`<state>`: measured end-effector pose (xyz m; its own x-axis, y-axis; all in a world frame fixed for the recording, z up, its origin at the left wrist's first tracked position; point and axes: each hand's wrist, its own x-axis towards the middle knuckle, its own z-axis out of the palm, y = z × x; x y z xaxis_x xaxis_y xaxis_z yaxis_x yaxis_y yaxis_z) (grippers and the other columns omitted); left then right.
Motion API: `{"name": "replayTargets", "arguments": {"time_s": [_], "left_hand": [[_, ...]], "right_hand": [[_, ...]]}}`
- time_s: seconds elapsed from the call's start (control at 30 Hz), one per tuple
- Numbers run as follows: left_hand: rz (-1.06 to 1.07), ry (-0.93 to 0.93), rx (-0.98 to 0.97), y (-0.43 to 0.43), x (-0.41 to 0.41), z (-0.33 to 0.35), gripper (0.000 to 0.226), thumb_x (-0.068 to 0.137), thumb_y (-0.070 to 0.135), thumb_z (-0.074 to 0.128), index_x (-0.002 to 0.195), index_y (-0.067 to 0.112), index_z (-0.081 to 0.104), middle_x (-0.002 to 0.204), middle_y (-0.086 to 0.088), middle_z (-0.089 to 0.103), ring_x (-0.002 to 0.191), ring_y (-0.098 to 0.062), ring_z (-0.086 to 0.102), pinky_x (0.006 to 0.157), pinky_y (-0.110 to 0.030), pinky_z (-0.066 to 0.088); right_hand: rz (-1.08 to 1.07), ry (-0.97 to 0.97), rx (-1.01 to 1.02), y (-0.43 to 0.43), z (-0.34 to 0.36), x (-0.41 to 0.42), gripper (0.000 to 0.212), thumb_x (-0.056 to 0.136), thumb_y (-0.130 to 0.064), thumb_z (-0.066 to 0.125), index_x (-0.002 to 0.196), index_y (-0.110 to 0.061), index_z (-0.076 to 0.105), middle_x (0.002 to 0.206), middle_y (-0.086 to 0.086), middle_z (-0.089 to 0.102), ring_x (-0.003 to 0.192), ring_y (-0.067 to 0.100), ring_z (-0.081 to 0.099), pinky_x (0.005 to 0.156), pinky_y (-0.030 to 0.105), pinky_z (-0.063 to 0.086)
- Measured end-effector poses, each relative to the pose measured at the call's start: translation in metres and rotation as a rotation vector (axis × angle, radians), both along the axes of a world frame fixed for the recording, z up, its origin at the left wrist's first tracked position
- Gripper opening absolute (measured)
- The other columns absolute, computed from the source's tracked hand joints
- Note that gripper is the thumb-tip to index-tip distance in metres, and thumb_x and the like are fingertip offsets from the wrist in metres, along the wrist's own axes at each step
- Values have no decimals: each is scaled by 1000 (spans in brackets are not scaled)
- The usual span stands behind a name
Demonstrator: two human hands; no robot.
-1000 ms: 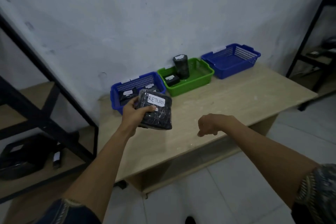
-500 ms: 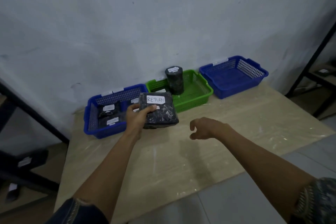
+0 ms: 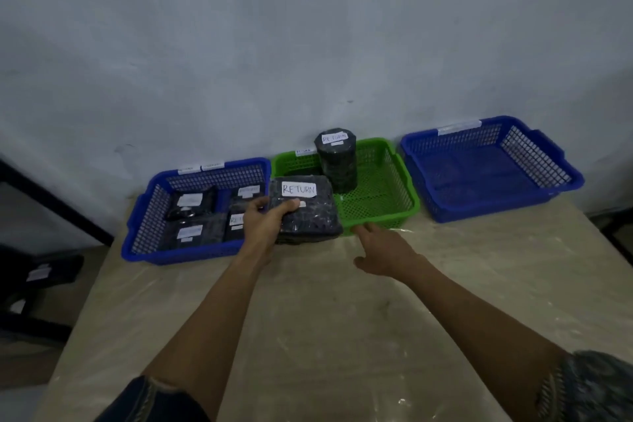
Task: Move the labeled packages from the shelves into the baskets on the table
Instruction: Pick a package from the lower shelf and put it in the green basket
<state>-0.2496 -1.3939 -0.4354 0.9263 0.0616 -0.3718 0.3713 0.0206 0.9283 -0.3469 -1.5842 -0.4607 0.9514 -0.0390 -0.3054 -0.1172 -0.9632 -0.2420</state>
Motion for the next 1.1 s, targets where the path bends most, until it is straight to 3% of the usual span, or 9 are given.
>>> {"name": "replayTargets", "arguments": {"time_s": [0.17,0.3,0.4,0.47,0.57,0.67,0.83,0.97,1.1], "left_hand": [[42,37,8,-25,26,-18,72,59,21,90,119,9,53,109,-11,69,89,-25,71,80,-46,59],[20,55,73,-38,48,-33,64,65,20,87,120,7,56,106,-10,70,88,-22,70,82,-41,59],[6,70,86,-47,58,-46,69,70,19,84,128,3,50,113,-9,66,85,-17,67,74,-32,58],[4,78,125,-51,61,-54,71,74,18,82,133,1,46,114,-9,63,85,-16,64,70,-25,54],[4,127,153,-55,68,-65,73,75,23,81,135,2,45,117,-10,61,99,-23,62,89,-36,53],[-8,148,138,-59,78,-75,60,74,20,82,125,4,53,108,-6,65,90,-20,65,85,-37,55],[-39,213,178,-57,87,-92,51,71,23,83,115,7,62,107,-8,69,92,-24,68,86,-41,56],[-98,206,220,-54,86,-99,31,79,18,77,106,10,62,104,-6,68,89,-23,65,80,-34,53],[-221,247,304,-49,91,-100,35,84,21,73,114,7,63,104,-6,64,92,-24,60,83,-32,48]], "right_hand": [[67,-35,-63,-17,-23,20,74,86,-38,60,146,-13,24,155,14,19,143,27,20,112,44,23],[56,-40,-36,-25,-35,37,75,89,-36,57,149,-13,18,159,11,7,147,27,4,116,51,8],[45,-41,-56,-26,-44,49,76,89,-38,57,149,-14,18,159,12,5,148,27,1,116,52,2],[45,-22,-69,-27,-51,55,75,89,-40,56,149,-15,18,159,12,9,147,27,3,116,52,0],[26,-6,-88,-28,-60,57,71,87,-41,55,145,-14,25,150,14,28,143,27,19,116,51,3],[33,-39,-125,-28,-68,55,66,85,-42,56,141,-15,34,139,10,41,134,27,31,114,50,8],[5,-79,-96,-26,-70,54,63,84,-39,58,138,-16,38,134,8,45,131,26,35,115,50,7],[-14,-127,-87,-24,-75,52,61,80,-35,62,134,-14,43,129,9,50,127,28,40,114,52,8],[-21,-124,-113,-21,-77,53,61,79,-36,63,133,-15,45,127,9,51,125,29,41,114,53,9]]}}
